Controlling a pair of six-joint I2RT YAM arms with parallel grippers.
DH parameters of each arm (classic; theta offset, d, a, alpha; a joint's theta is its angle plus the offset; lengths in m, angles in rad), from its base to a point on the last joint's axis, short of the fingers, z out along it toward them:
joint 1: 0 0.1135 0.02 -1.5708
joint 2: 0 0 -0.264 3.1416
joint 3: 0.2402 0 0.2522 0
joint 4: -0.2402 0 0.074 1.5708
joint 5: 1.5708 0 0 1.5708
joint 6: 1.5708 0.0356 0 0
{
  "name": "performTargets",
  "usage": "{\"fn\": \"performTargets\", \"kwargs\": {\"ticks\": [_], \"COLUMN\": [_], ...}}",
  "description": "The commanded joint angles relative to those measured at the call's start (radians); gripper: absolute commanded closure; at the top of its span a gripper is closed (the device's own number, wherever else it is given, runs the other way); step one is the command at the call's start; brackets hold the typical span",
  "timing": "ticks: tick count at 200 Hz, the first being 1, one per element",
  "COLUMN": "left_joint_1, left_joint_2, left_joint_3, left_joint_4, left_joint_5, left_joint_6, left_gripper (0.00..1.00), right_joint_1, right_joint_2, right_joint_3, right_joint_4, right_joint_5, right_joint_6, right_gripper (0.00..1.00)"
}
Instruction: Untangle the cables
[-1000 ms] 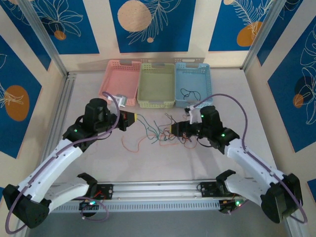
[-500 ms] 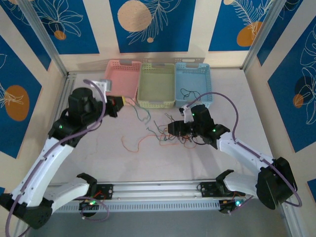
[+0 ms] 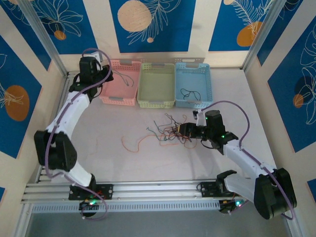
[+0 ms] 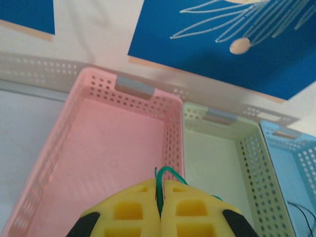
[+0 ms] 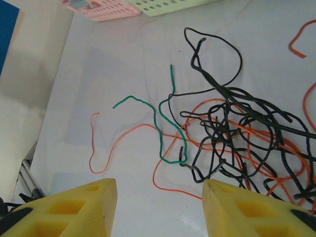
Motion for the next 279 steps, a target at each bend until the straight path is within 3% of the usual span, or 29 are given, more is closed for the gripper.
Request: {"fn": "performTargets", "kwargs": {"ticks": [1, 31, 45, 52, 75, 94, 136, 154, 190, 211, 242, 279], "left_joint_1": [0.020, 0.026, 0.026, 0.028, 0.029, 0.030, 0.003, -0.069, -0.329, -0.426, -0.544, -0.587], "left_joint_2": [0.101, 0.268, 0.301, 0.304, 0.241, 0.081, -0.302, -0.421, -0.539, -0.544, -0.379, -0.221], "left_joint_3": [0.070, 0.160, 0.161, 0.156, 0.084, -0.059, -0.434, -0.559, -0.711, -0.789, -0.738, -0.667], "left_joint_4": [0.181, 0.162, 0.136, 0.117, 0.089, 0.124, 0.161, 0.097, -0.016, 0.028, -0.003, 0.013], "left_joint_5": [0.009, 0.027, -0.002, -0.008, -0.007, -0.012, 0.163, 0.197, 0.162, 0.111, 0.036, -0.032], "left_joint_6": [0.020, 0.042, 0.041, 0.041, 0.031, -0.007, -0.091, -0.091, -0.106, -0.133, -0.115, -0.108], "left_gripper": [0.86, 0.56, 0.33, 0.30, 0.29, 0.29, 0.30, 0.30, 0.30, 0.29, 0.29, 0.29], "right_joint_1": [0.009, 0.008, 0.009, 0.008, 0.008, 0.008, 0.011, 0.010, 0.011, 0.010, 0.010, 0.009], "right_joint_2": [-0.026, -0.027, -0.025, -0.026, -0.030, -0.025, -0.004, -0.007, 0.003, 0.013, 0.004, 0.008], "right_joint_3": [-0.014, -0.017, -0.017, -0.018, -0.018, -0.017, -0.007, -0.008, -0.005, 0.000, 0.001, 0.002], "right_joint_4": [0.035, 0.038, 0.041, 0.042, 0.041, 0.042, 0.041, 0.038, 0.041, 0.036, 0.030, 0.026], "right_joint_5": [-0.037, -0.040, -0.043, -0.044, -0.041, -0.044, -0.051, -0.049, -0.049, -0.051, -0.045, -0.045], "right_joint_6": [0.008, 0.009, 0.007, 0.008, 0.008, 0.008, 0.008, 0.008, 0.011, 0.011, 0.011, 0.012], "right_gripper": [0.51, 0.51, 0.50, 0.50, 0.50, 0.50, 0.50, 0.50, 0.50, 0.49, 0.49, 0.49]}}
